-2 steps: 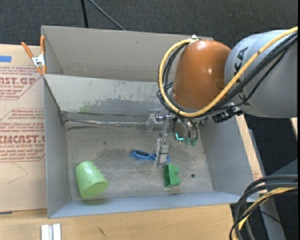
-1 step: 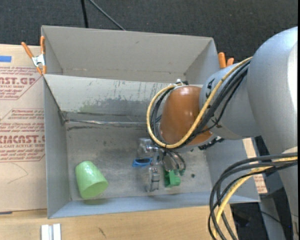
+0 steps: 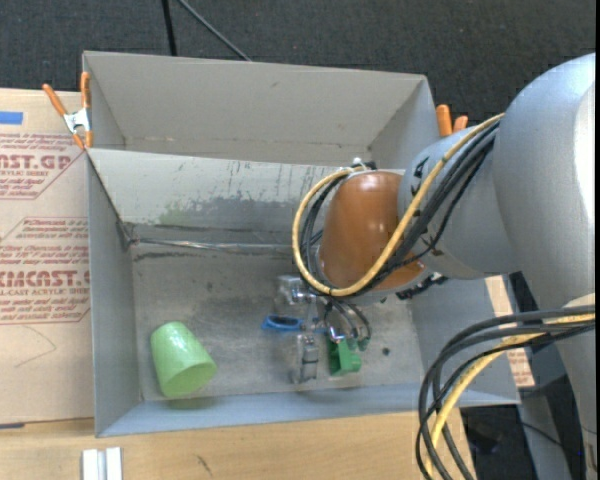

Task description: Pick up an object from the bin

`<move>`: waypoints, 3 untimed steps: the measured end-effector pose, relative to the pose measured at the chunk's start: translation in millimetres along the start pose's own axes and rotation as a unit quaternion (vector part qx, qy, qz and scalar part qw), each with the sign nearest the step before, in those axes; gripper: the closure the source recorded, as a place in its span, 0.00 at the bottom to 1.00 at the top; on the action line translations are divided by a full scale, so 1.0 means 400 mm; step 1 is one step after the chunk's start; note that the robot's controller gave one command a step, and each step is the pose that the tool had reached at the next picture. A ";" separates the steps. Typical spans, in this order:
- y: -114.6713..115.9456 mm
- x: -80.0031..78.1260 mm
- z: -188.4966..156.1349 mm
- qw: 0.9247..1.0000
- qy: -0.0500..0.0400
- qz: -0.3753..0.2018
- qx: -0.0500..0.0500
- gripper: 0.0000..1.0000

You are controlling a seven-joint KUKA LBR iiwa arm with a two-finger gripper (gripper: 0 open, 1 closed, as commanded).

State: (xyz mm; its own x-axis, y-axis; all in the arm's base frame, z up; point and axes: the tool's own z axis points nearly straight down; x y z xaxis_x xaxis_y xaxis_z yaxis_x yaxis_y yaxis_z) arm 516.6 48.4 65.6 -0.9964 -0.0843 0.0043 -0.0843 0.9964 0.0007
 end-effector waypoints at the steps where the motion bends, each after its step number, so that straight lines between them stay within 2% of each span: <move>1: 0.002 -0.001 0.000 1.000 -0.001 0.000 -0.001 0.00; 2: 0.003 -0.001 0.000 1.000 -0.001 0.000 -0.001 0.00; 3: -0.002 0.036 -0.009 0.998 -0.002 0.061 0.000 0.00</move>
Offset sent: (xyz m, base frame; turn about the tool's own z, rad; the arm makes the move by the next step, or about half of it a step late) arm 0.0000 0.0000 0.0000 0.0000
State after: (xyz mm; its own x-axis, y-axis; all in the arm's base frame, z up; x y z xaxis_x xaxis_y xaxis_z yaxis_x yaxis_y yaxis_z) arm 502.4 46.5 69.4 -0.9993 0.0377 0.0011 0.0377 0.9993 0.0011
